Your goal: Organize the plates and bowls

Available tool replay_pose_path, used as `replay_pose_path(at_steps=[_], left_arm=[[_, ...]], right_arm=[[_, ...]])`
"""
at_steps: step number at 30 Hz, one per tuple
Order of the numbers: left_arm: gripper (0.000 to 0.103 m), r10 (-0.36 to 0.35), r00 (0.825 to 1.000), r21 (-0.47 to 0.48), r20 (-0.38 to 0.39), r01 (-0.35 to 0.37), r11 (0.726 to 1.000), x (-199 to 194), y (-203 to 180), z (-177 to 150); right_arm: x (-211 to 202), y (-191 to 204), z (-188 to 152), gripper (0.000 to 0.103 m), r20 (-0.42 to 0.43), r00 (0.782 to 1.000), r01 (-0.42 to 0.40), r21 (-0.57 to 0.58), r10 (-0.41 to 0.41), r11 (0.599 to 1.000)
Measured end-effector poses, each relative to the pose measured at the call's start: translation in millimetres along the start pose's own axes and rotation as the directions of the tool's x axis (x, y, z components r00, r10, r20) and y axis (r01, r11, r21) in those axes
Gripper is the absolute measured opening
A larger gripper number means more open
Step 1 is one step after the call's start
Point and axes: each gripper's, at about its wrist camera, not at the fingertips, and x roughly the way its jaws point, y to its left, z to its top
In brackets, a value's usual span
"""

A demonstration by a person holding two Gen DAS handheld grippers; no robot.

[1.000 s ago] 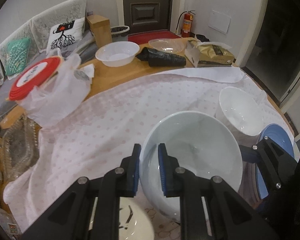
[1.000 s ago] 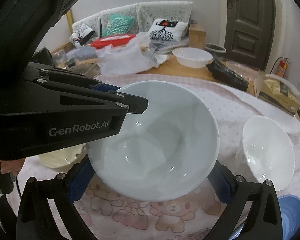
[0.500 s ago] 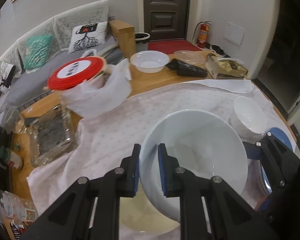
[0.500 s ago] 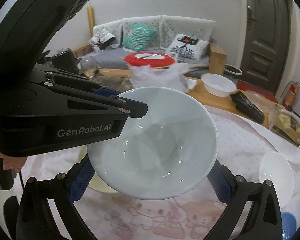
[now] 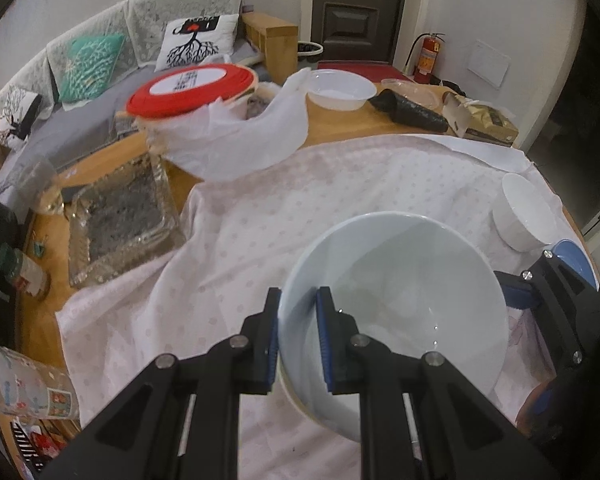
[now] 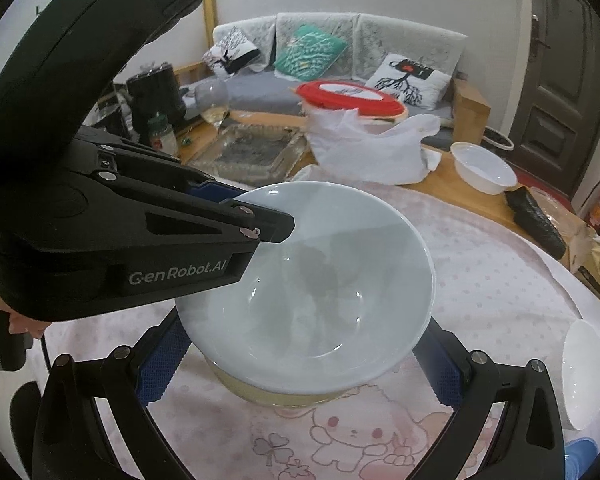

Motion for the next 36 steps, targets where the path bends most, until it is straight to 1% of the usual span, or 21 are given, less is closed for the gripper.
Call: replay_pose_path(at_steps=[15, 27, 36], left_arm=[[0.014, 0.015, 0.998, -0.003, -0.053, -0.015, 1.000, 14, 9, -14], [0.015, 0.022, 0.997, 0.011, -0.067, -0.021, 1.000, 22, 5, -13], [0.016, 0.028, 0.997, 0.020, -0.078, -0.026, 0.999, 25, 3, -15]], right_arm=[[19, 10, -2, 0.100, -0.067, 0.997, -0.025, -0.016, 0.024, 1.000], [20, 9, -4, 0.101, -0.081, 0.996, -0.024, -0.008, 0.023, 1.000], [19, 10, -5, 0.101, -0.086, 0.996, -0.018, -0.024, 0.016, 1.000]])
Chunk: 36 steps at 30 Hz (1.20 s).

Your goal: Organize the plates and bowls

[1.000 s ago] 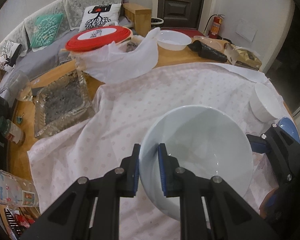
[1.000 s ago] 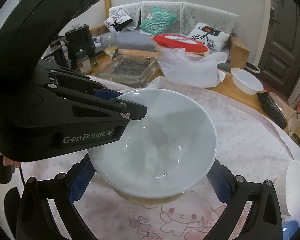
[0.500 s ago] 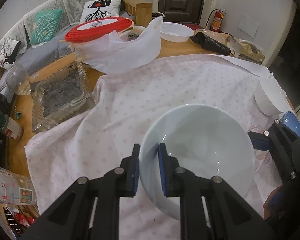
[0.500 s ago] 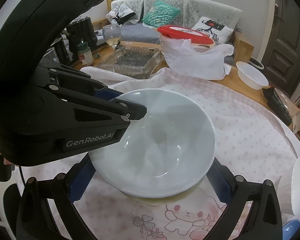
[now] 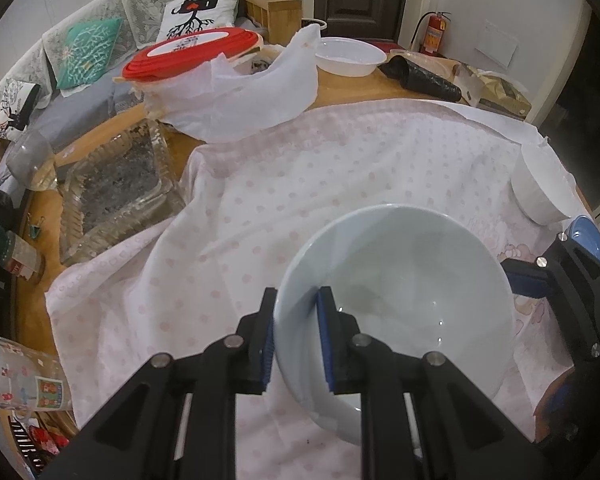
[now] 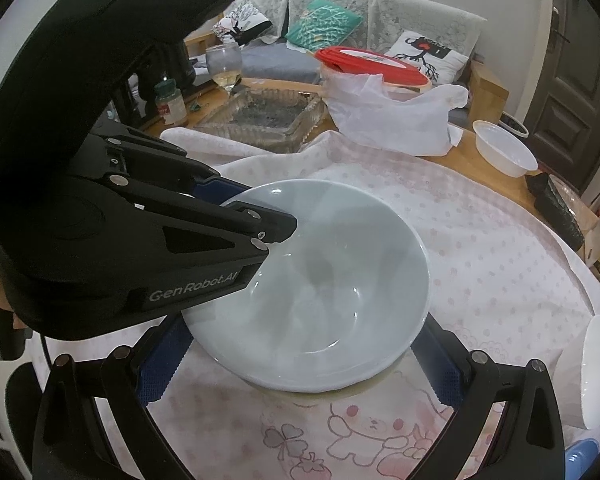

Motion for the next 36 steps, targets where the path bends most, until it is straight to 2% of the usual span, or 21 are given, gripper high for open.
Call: replay_pose_path(at_steps=[14, 20, 22, 27, 30, 34, 36], left_arm=[[0.017, 0.013, 1.000, 0.012, -0.021, -0.013, 1.000, 7, -6, 0], [0.017, 0.035, 0.999, 0.015, -0.037, -0.035, 0.999, 8, -11, 8], [0.019, 0.064, 0.997, 0.033, -0.032, -0.063, 0.998, 4, -16, 13], [0.021, 0.115, 0.993, 0.045, -0.026, -0.114, 0.993, -6, -26, 31], [0.021, 0.122, 0.992, 0.042, -0.011, -0.122, 0.992, -12, -38, 46], [0.034, 0.103, 0.994, 0.068, 0.028, -0.105, 0.992, -19, -69, 69], [0.035, 0.084, 0.996, 0.086, 0.044, -0.088, 0.992, -20, -89, 82]], right_arm=[[0, 1, -3, 0.102, -0.003, 1.000, 0.012, -0.023, -0.012, 1.000], [-5, -9, -6, 0.102, 0.005, 0.999, -0.041, -0.001, 0.041, 0.999], [-7, -13, -9, 0.101, 0.009, 0.998, -0.067, -0.001, 0.067, 0.998], [-33, -37, -11, 0.099, 0.094, 0.992, -0.085, 0.038, 0.081, 0.996], [-54, -57, -14, 0.099, 0.138, 0.987, -0.087, 0.056, 0.079, 0.995], [-85, -91, -26, 0.101, 0.181, 0.983, -0.028, 0.071, 0.015, 0.997], [-98, -112, -35, 0.101, 0.190, 0.981, 0.009, 0.094, -0.026, 0.996]])
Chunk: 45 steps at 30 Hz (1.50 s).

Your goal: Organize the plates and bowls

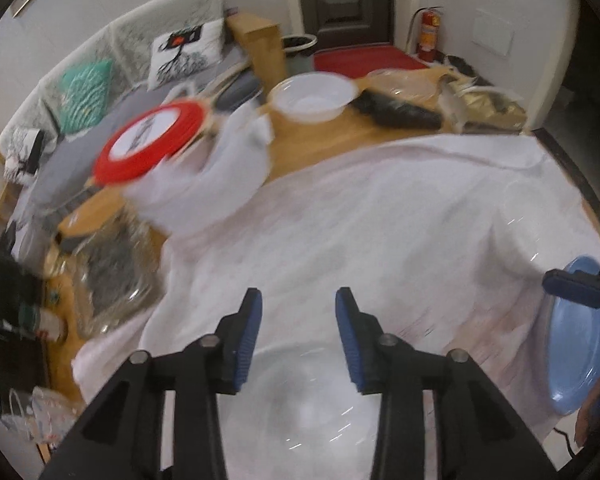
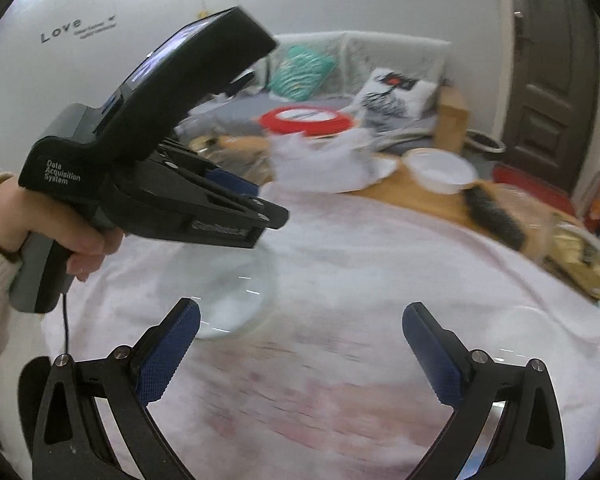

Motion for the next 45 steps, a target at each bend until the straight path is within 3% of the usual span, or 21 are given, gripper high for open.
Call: replay_pose_path(at_steps=[5, 14, 24, 29, 35, 45], left_arm=[[0.044, -0.064, 0.998, 0.046, 0.019, 0.063, 0.997, 3, -49, 28], [0.044, -0.191, 0.981, 0.064, -0.019, 0.192, 0.979, 38, -129, 50], [0.043, -0.216, 0.973, 0.072, -0.081, 0.222, 0.972, 80, -171, 58], [0.026, -0.221, 0.970, 0.082, -0.098, 0.229, 0.970, 92, -178, 58], [0.012, -0.254, 0.961, 0.075, -0.108, 0.262, 0.962, 98, -179, 58], [0.011, -0.260, 0.961, 0.078, -0.096, 0.268, 0.960, 98, -181, 55]], right_arm=[[-24, -52, -17, 0.101, -0.009, 0.995, 0.101, 0.016, -0.100, 0.995], [-17, -120, -54, 0.102, -0.144, 0.969, 0.210, 0.047, -0.201, 0.977], [11, -150, -71, 0.102, -0.254, 0.955, 0.181, 0.083, -0.155, 0.980], [25, -154, -69, 0.102, -0.286, 0.951, 0.156, 0.098, -0.122, 0.983], [36, -158, -68, 0.102, -0.298, 0.951, 0.127, 0.134, -0.082, 0.983], [37, -154, -69, 0.098, -0.281, 0.955, 0.134, 0.126, -0.094, 0.983]])
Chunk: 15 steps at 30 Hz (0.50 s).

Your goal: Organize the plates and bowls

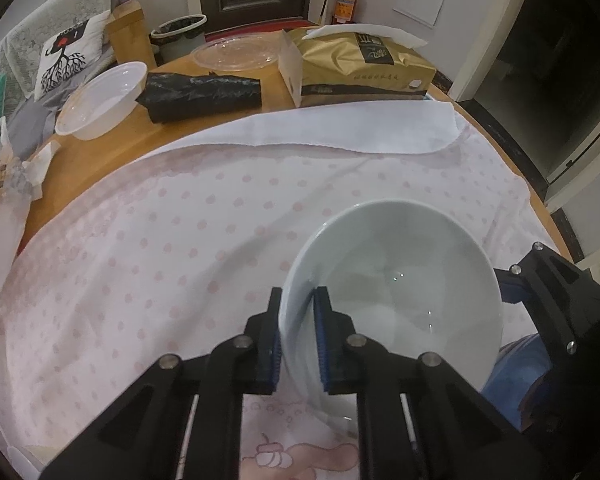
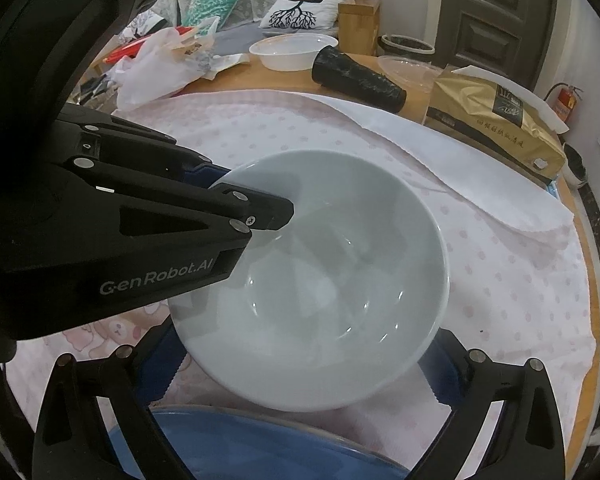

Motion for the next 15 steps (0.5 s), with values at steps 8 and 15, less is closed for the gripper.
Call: replay_pose_path(at_steps=[8, 15], left_arm=[[0.011, 0.002, 1.000, 0.017, 0.028, -0.002, 1.000, -16, -4, -7], [0.011, 0.015, 0.999, 0.015, 0.052, -0.015, 1.000, -36, 0, -14]], right_arm=[[-7, 6, -2, 0.098, 0.018, 1.000, -0.010, 0.023, 0.010, 1.000], [-21, 21, 0, 0.098, 0.043, 0.999, 0.007, -0.004, -0.007, 1.000]])
